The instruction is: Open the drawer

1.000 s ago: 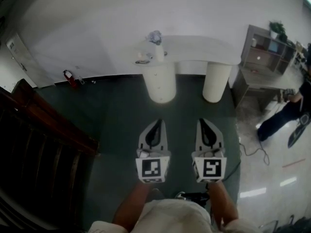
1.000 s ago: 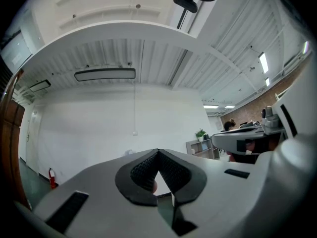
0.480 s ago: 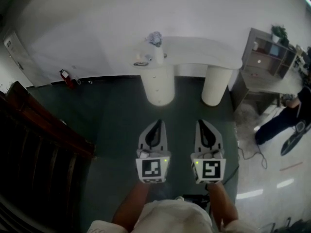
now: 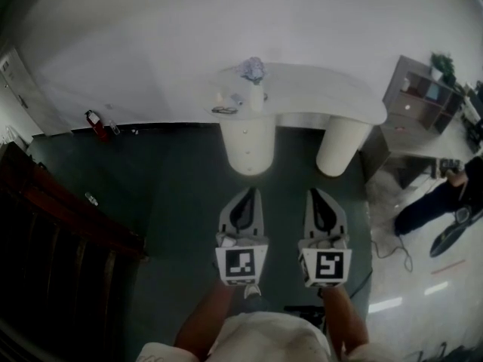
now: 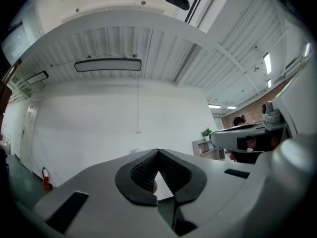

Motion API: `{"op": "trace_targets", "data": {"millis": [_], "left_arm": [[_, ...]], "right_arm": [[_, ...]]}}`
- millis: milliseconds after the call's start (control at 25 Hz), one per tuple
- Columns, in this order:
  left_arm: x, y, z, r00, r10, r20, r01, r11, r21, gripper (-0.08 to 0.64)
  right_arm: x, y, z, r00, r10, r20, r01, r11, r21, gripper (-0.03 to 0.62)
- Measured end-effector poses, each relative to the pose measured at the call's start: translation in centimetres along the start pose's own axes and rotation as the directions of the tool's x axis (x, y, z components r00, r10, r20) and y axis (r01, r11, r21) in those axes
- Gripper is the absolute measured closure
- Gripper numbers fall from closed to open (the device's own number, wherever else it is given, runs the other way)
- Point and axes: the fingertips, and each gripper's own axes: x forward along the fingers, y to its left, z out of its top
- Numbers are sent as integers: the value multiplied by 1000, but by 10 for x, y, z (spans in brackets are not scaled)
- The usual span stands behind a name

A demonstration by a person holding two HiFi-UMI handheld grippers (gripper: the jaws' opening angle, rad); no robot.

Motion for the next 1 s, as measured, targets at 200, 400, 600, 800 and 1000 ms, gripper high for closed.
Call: {"op": "trace_targets", "data": {"millis": [200,400,600,800,1000], "left_arm": [[30,42,-9,1000,-1,8,1,1000,-11,563],[55,69,-20,1000,-15,13,15,1000,-8,563],[77,76,-27,1000,-17,8,18,999,-28,563],[102,75,-37,1000,-26,6,26,1000,-16,563],[146,74,-45,1000,-10,-4,10,1000,-19,563]], "right_arm": [[48,14,-5,1000,-13,-4,13,1000,-15,588],[79,20,-8,999,-40,-1,40,999,-17,588],[98,11,-14,998,-59,-6,59,998,-23,588],[119,-2,-24,998,-63,-1,62,998,-23,588],[158,-27,-36,999,-51,-1,51,999,-14,588]]}}
